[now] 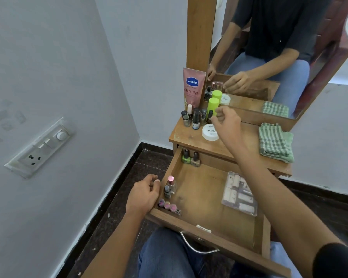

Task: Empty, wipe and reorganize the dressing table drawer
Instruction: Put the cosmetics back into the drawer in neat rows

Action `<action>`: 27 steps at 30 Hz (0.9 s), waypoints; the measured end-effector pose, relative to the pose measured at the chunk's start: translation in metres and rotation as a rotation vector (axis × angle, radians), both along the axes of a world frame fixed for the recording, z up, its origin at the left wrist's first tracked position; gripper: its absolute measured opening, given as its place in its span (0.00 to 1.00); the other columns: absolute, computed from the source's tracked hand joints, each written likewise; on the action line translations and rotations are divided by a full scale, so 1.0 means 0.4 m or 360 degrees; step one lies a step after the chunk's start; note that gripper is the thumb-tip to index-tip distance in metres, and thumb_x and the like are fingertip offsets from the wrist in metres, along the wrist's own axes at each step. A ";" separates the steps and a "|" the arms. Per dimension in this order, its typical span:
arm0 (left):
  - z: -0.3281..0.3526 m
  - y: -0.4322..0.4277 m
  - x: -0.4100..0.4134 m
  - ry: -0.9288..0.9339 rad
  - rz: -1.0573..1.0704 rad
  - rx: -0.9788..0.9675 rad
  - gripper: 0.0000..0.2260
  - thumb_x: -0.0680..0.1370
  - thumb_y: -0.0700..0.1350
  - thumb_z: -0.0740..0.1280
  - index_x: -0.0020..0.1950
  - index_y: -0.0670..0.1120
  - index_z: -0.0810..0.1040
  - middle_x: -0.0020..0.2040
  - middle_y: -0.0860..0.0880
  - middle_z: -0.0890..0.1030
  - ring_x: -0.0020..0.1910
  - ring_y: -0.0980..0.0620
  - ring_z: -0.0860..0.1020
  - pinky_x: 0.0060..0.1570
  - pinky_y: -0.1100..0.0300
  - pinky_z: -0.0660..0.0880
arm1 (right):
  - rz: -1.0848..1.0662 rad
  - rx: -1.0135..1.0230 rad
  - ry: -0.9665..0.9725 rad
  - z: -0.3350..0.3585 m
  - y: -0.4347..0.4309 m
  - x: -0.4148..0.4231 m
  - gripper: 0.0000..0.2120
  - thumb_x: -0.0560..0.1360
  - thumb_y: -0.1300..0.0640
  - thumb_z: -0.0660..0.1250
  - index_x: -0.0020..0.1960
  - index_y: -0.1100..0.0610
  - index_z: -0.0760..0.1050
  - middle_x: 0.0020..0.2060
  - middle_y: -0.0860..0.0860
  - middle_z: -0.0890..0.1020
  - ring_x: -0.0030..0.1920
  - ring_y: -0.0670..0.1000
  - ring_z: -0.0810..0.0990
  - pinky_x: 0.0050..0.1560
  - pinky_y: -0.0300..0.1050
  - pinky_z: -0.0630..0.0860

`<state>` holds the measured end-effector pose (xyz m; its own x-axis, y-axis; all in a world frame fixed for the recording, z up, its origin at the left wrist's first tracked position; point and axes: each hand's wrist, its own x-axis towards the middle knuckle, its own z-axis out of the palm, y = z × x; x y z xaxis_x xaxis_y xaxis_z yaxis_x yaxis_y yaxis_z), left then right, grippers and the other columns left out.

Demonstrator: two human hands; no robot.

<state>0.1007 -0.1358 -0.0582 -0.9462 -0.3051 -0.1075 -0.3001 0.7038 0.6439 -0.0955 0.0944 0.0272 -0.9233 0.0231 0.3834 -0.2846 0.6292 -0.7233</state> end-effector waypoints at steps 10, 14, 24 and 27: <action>0.001 0.002 0.001 0.0031 0.0024 0.0004 0.14 0.82 0.51 0.59 0.65 0.49 0.76 0.46 0.51 0.83 0.41 0.55 0.78 0.41 0.59 0.72 | 0.0048 0.0214 -0.0132 -0.005 -0.014 -0.099 0.09 0.73 0.60 0.68 0.52 0.58 0.77 0.48 0.58 0.78 0.45 0.57 0.78 0.49 0.56 0.77; 0.003 0.003 0.001 0.0018 0.0027 0.0012 0.14 0.82 0.51 0.59 0.65 0.49 0.76 0.47 0.51 0.83 0.43 0.55 0.79 0.43 0.59 0.75 | -0.0019 0.0380 -0.0093 -0.009 -0.020 -0.085 0.06 0.75 0.60 0.66 0.52 0.59 0.74 0.46 0.57 0.79 0.44 0.57 0.77 0.40 0.49 0.73; 0.001 0.002 -0.001 0.0024 0.0029 0.0010 0.15 0.82 0.51 0.59 0.65 0.50 0.76 0.49 0.51 0.83 0.45 0.54 0.80 0.48 0.55 0.77 | -0.0028 0.0053 0.0383 0.031 0.059 0.055 0.04 0.76 0.63 0.63 0.51 0.59 0.74 0.43 0.53 0.77 0.41 0.50 0.76 0.43 0.46 0.75; 0.000 0.002 -0.001 0.0016 0.0027 0.0003 0.15 0.82 0.52 0.59 0.65 0.50 0.76 0.49 0.51 0.83 0.46 0.54 0.80 0.49 0.55 0.77 | 0.0110 -0.0002 0.0476 0.024 0.044 0.148 0.06 0.76 0.63 0.66 0.53 0.62 0.75 0.44 0.52 0.78 0.40 0.46 0.77 0.41 0.34 0.75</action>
